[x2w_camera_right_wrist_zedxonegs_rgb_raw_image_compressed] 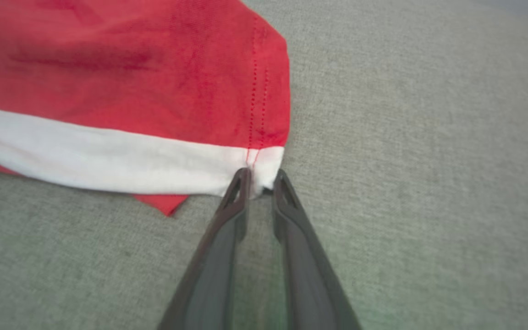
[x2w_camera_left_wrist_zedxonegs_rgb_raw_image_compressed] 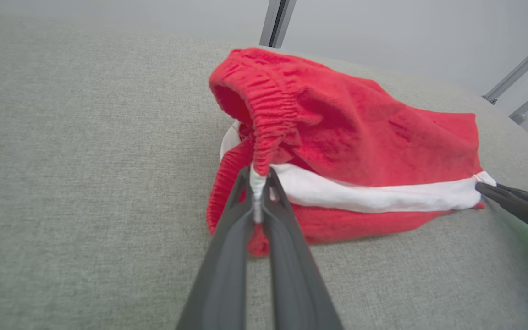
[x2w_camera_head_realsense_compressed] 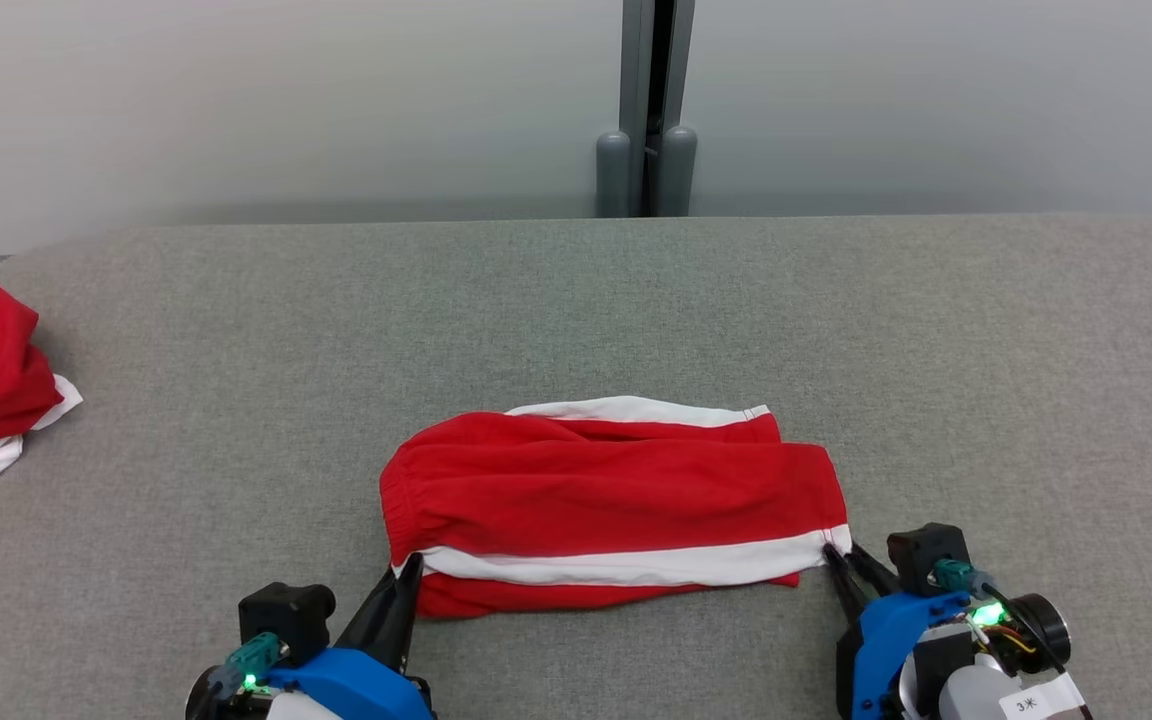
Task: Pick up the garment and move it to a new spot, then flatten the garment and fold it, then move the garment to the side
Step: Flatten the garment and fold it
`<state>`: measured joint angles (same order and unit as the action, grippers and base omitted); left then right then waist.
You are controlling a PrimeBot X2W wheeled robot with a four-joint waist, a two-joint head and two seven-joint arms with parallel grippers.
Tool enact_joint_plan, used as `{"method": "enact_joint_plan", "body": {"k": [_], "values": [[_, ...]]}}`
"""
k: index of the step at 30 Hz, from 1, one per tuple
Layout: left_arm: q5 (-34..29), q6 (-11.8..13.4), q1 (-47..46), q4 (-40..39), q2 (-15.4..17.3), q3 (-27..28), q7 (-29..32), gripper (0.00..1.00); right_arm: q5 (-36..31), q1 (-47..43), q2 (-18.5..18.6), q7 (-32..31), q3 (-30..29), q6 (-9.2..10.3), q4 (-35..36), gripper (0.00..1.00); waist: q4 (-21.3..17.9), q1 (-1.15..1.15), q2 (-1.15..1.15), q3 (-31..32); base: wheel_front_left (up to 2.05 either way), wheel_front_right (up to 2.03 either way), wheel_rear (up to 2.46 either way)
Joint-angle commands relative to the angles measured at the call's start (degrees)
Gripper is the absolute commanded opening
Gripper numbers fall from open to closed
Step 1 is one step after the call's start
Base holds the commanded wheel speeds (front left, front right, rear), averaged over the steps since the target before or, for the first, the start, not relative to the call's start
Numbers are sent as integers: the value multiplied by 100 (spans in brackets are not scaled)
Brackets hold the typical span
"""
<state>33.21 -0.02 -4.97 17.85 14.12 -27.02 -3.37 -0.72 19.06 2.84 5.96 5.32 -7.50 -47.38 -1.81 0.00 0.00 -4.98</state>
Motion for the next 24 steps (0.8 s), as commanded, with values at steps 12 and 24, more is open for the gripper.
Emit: {"method": "enact_joint_plan", "body": {"k": [12,24], "values": [[30,25,-65,-275,80,21,-110,0,462,361,10,491,161,1,-211,0,-73,0,0,31,0,0,0],[-55,-35,-812,-1830,572,405,-65,0,2204,48,460,-99,490,1,2647,0,-256,0,0,238,0,0,0]]}}
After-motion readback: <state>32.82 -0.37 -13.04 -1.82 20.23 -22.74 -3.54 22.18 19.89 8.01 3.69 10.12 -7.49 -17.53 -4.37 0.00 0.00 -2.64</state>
